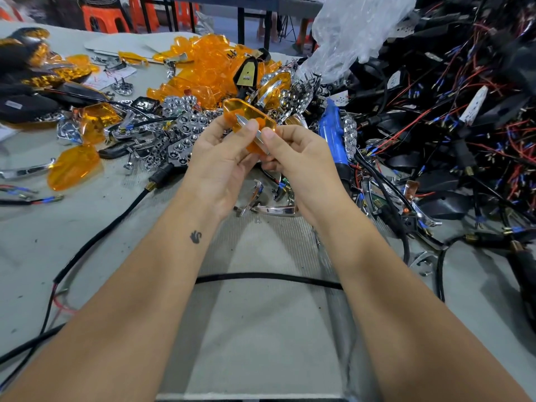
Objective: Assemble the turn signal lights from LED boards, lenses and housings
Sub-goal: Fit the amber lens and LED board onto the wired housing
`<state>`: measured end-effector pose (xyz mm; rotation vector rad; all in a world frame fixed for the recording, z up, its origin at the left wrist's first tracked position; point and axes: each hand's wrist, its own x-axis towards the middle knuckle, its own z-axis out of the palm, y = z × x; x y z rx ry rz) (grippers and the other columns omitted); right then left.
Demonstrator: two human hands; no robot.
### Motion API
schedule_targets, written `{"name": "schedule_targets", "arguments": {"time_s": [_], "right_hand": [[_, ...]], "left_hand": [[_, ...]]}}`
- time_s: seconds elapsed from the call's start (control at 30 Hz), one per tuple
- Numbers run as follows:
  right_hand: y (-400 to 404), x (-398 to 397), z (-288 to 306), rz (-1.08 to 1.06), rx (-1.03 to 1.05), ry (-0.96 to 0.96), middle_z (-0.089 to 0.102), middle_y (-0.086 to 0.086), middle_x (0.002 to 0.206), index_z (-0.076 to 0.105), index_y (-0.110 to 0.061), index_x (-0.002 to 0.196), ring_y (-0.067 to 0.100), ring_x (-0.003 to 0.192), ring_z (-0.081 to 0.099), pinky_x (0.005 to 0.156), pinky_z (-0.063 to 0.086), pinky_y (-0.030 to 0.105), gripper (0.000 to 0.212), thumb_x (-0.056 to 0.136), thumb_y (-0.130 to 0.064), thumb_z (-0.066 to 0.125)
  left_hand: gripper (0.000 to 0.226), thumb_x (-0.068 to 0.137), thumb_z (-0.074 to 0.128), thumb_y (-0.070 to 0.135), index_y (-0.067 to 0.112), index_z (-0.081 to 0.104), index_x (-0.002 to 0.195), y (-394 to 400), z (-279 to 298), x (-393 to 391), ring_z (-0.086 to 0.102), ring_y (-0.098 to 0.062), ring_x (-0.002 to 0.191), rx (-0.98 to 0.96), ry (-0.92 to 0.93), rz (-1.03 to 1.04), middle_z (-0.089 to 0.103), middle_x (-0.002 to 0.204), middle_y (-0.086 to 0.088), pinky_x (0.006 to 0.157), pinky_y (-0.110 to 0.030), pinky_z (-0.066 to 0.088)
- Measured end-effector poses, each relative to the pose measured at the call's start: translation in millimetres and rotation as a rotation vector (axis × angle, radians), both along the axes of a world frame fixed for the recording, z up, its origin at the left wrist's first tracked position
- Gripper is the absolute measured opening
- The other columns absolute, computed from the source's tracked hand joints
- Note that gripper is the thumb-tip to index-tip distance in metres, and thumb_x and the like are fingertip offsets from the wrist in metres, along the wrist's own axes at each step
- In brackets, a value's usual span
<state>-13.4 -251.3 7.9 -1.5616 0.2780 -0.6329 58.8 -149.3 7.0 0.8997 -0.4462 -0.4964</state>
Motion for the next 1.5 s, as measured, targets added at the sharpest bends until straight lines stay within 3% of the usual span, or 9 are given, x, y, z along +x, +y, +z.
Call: {"name": "schedule_targets", "arguments": {"time_s": [0.23,0.53,0.67,0.73,0.83,1.07,1.23,1.43,1.5], "right_hand": [[1,-3,0,-0.023,-0.140,0.022,0.063,0.012,0.080,0.063,-0.008,0.086,0.021,0.073,0.056,0.073,0.054,0.046,0.024,0.089,-0.029,0.074],[4,-2,0,-0.105,-0.283,0.056,0.059,0.003,0.073,0.063,-0.007,0.086,0.013,0.067,0.052,0.064,0.047,0.033,0.029,0.092,-0.034,0.070],[3,-2,-2,-0.130,-0.471,0.133,0.061,-0.008,0.096,0.059,-0.020,0.124,-0.001,0.080,0.057,0.073,0.049,0.019,0.035,0.093,-0.035,0.067],[3,-2,-4,-0.135,-0.670,0.181,0.053,-0.004,0.121,0.044,-0.023,0.143,0.008,0.100,0.056,0.083,0.051,0.029,0.059,0.090,-0.036,0.068],[5,-1,-6,-0.157,-0.878,0.221,0.049,0.001,0.126,0.045,-0.018,0.141,0.019,0.110,0.054,0.087,0.051,0.043,0.059,0.088,-0.031,0.069],[5,-3,0,-0.199,-0.735,0.220,0.059,0.000,0.105,0.061,-0.019,0.112,0.018,0.093,0.058,0.081,0.050,0.041,0.028,0.088,-0.031,0.068],[19,2,11,-0.207,-0.541,0.158,0.061,-0.006,0.086,0.062,-0.024,0.095,0.007,0.076,0.056,0.066,0.046,0.028,0.022,0.088,-0.045,0.067],[46,22,19,-0.169,-0.232,0.066,0.060,-0.021,0.075,0.055,-0.031,0.080,-0.014,0.064,0.052,0.059,0.041,0.016,0.019,0.089,-0.040,0.069],[51,21,10,-0.157,-0.302,0.100,0.060,-0.016,0.083,0.055,-0.034,0.085,-0.008,0.072,0.055,0.066,0.046,0.023,0.015,0.089,-0.040,0.068]], "left_hand": [[0.011,0.084,0.067,0.010,0.015,0.061,0.092,-1,-1,-2,0.068,-0.014,0.077,0.030,-0.027,0.035,0.071,0.083,0.000,0.077,-0.032,0.057],[0.012,0.080,0.069,0.013,0.015,0.062,0.090,0,1,-2,0.068,-0.013,0.074,0.020,0.018,0.024,0.071,0.080,0.002,0.078,-0.032,0.058],[0.017,0.086,0.070,0.003,0.017,0.060,0.092,1,0,-1,0.068,-0.009,0.068,0.102,0.004,0.153,0.073,0.077,0.003,0.063,-0.023,0.054],[0.018,0.086,0.071,0.005,0.018,0.061,0.093,2,0,-2,0.067,-0.007,0.064,0.155,-0.054,0.204,0.074,0.077,0.004,0.056,-0.017,0.049],[0.007,0.090,0.068,0.009,0.016,0.067,0.092,-1,0,-5,0.067,-0.005,0.063,0.232,-0.156,0.216,0.074,0.074,0.005,0.054,-0.015,0.049],[0.028,0.098,0.052,0.007,0.030,0.067,0.103,2,5,-18,0.060,0.006,0.062,0.386,-0.389,0.214,0.068,0.066,0.017,0.065,-0.016,0.052],[0.028,0.099,0.051,0.015,0.035,0.068,0.109,34,10,-3,0.070,-0.007,0.097,0.473,-0.349,0.304,0.076,0.096,0.013,0.089,-0.034,0.056],[0.030,0.100,0.046,0.013,0.028,0.072,0.096,78,21,30,0.072,-0.009,0.088,0.429,-0.274,0.440,0.078,0.089,0.005,0.076,-0.025,0.060],[0.030,0.098,0.046,0.014,0.029,0.072,0.094,91,22,43,0.072,-0.008,0.087,0.466,-0.254,0.489,0.077,0.086,0.006,0.072,-0.021,0.058]]}}
